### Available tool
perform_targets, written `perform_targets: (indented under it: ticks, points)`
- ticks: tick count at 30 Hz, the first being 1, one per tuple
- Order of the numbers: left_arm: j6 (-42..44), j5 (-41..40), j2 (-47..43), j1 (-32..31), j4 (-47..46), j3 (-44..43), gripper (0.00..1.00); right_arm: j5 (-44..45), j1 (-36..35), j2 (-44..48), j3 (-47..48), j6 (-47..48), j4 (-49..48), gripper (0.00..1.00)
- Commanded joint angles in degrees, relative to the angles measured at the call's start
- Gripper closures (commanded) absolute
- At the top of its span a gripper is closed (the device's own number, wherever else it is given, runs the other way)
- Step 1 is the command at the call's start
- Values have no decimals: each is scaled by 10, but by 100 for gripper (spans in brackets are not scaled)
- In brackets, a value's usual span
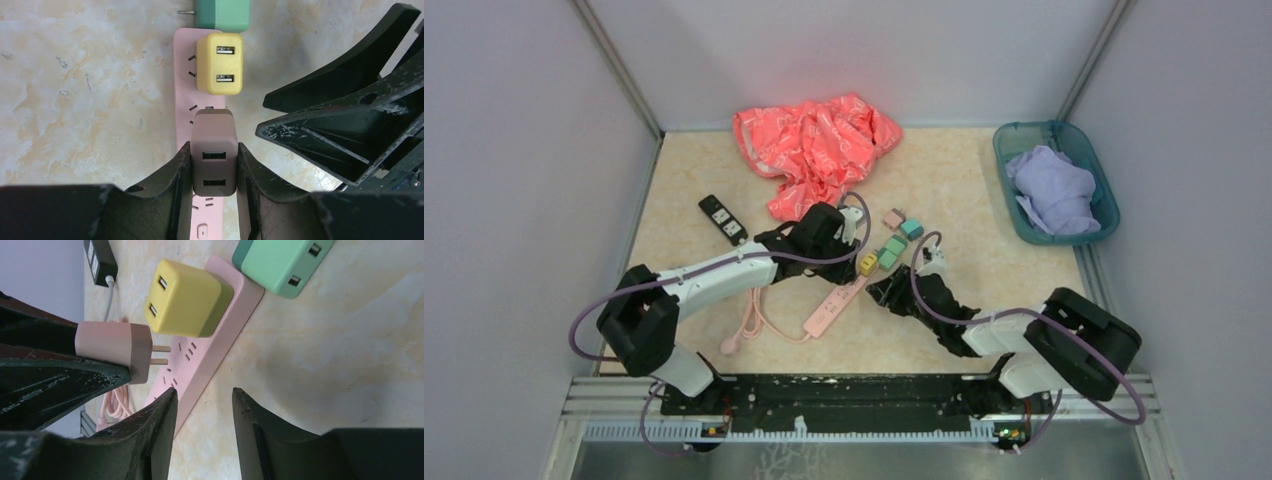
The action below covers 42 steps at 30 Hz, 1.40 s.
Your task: Insert the plug
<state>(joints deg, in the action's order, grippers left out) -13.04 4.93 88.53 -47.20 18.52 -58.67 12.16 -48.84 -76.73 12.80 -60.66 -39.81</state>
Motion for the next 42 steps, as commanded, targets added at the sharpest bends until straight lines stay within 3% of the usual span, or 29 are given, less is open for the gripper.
perform_targets:
  ticks: [1,14,27,42]
  points:
    - [13,-7,13,-5,2,-24,100,-49,2,-51,13,-32,-109,56]
    - [16,-13,36,-9,14,-35,100,-49,-11,-162,17,-100,-208,58]
    - [14,-16,43,-11,19,-35,100,-27,-20,-190,45,-116,-139,63]
    - [13,-28,46,-16,18,-35,100,-5,-38,-185,67,-109,-39,78]
